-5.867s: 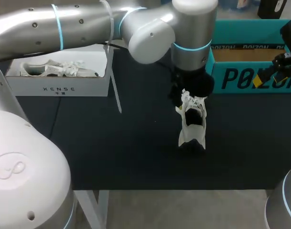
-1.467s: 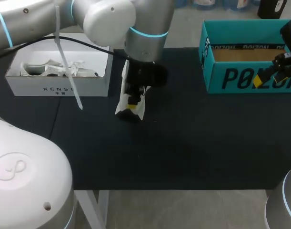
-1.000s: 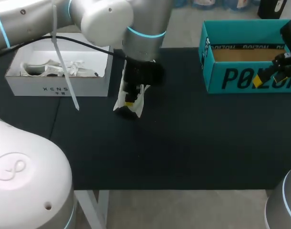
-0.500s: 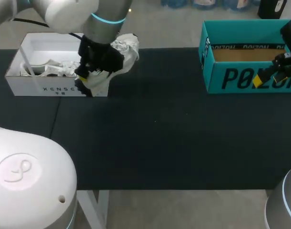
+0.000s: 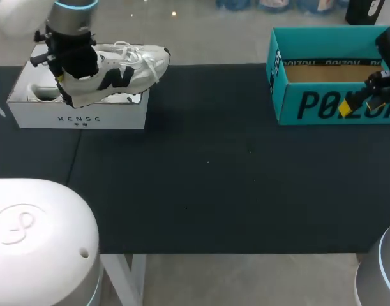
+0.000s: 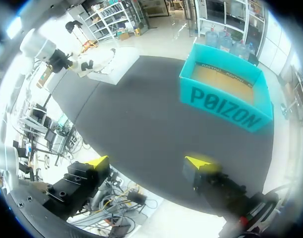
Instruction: Take the shoe out of the shoebox, open the shoe tongue, remove and reinsert the insole, then place the shoe into the shoebox
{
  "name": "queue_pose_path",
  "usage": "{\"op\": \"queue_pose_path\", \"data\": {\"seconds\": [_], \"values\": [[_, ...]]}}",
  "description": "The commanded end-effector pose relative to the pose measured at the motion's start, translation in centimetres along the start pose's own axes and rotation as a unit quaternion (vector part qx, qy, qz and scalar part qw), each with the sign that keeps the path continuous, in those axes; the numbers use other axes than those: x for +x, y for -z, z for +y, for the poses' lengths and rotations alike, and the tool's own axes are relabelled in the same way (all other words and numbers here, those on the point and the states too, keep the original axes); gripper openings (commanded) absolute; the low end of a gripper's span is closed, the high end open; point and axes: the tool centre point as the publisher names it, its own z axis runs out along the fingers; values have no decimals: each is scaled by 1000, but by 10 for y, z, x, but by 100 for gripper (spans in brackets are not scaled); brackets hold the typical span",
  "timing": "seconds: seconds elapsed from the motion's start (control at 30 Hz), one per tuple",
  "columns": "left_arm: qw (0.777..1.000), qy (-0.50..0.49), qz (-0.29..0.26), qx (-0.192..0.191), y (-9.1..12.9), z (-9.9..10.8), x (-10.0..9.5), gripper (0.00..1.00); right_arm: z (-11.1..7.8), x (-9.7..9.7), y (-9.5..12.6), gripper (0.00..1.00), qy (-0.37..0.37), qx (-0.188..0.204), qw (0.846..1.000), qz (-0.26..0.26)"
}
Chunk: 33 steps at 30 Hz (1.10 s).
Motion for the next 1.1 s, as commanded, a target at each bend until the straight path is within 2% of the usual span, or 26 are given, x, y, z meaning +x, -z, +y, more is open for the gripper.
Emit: {"op": "queue_pose_path", "data": {"seconds": [0.03,0.67,0.73,0.8,0.93,0.97,1.1], "values": [[999,-31,-42,0,1,4,10,0,1,0,-1,100,0,1,1000,-1],[999,-31,-42,0,1,4,10,0,1,0,-1,100,0,1,1000,-1],[997,-56,-45,1,-5,17,9,0,1,0,-1,100,0,1,1000,-1],[995,-90,-32,-19,-10,35,11,0,1,0,-1,100,0,1,1000,-1],[990,-138,-34,-15,-21,77,17,0,1,0,-1,100,0,1,1000,-1],[988,-151,-26,-26,-24,87,17,0,1,0,-1,100,0,1,1000,-1],[983,-182,-25,-28,-36,125,14,0,1,0,-1,100,0,1,1000,-1]]}}
